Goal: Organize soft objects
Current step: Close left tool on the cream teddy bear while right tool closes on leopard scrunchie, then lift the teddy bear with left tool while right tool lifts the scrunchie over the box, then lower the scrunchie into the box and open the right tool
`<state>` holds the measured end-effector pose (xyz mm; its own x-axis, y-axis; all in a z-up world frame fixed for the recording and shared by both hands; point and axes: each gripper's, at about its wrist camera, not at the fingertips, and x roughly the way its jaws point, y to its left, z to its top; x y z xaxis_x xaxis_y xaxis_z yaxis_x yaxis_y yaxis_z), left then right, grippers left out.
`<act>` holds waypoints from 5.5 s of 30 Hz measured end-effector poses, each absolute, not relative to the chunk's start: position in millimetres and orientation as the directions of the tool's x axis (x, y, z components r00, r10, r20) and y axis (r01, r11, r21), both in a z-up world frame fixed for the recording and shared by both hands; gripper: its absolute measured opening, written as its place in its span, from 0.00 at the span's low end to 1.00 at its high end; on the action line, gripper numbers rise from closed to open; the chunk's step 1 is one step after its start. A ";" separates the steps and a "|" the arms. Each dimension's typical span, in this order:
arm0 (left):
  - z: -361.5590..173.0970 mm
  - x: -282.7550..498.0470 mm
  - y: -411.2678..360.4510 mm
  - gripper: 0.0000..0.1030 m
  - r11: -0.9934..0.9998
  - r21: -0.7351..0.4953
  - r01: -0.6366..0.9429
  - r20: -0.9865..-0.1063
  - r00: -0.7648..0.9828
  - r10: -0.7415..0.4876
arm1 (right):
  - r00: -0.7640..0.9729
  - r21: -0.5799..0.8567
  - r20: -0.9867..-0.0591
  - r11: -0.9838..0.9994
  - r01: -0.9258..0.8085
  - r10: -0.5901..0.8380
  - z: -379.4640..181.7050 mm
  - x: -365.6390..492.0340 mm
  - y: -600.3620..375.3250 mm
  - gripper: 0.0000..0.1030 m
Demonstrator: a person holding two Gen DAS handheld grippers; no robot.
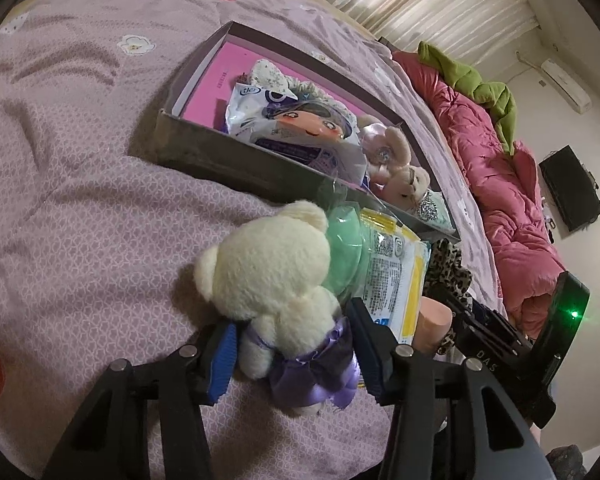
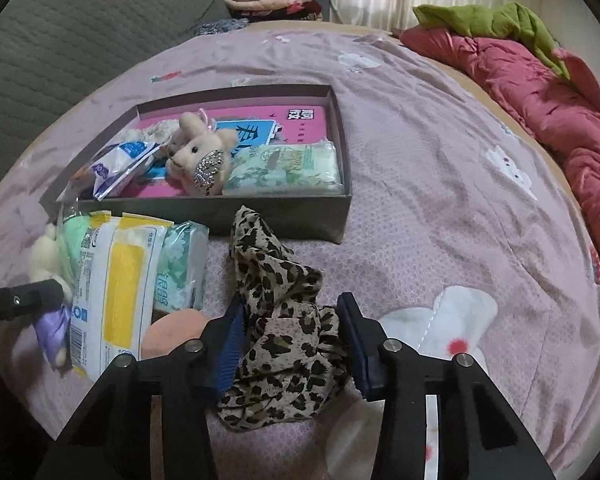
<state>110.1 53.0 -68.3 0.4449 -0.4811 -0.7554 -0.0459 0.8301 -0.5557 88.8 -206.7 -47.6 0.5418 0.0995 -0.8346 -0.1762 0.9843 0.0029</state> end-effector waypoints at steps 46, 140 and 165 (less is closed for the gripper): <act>1.9 82.0 41.2 0.45 0.942 -0.313 0.118 -0.679 0.666 -0.309 | 0.657 0.125 -0.717 0.970 -0.208 0.233 3.9 75.2 -211.2 0.22; -2.2 188.9 70.1 0.45 0.976 -0.215 0.029 -0.738 0.650 -0.182 | 0.746 0.220 -0.583 0.946 -0.237 0.322 36.7 165.7 -211.9 0.22; -13.8 204.5 60.4 0.45 0.975 -0.212 0.062 -0.755 0.623 -0.204 | 0.700 0.213 -0.640 0.948 -0.235 0.317 24.3 188.6 -201.9 0.22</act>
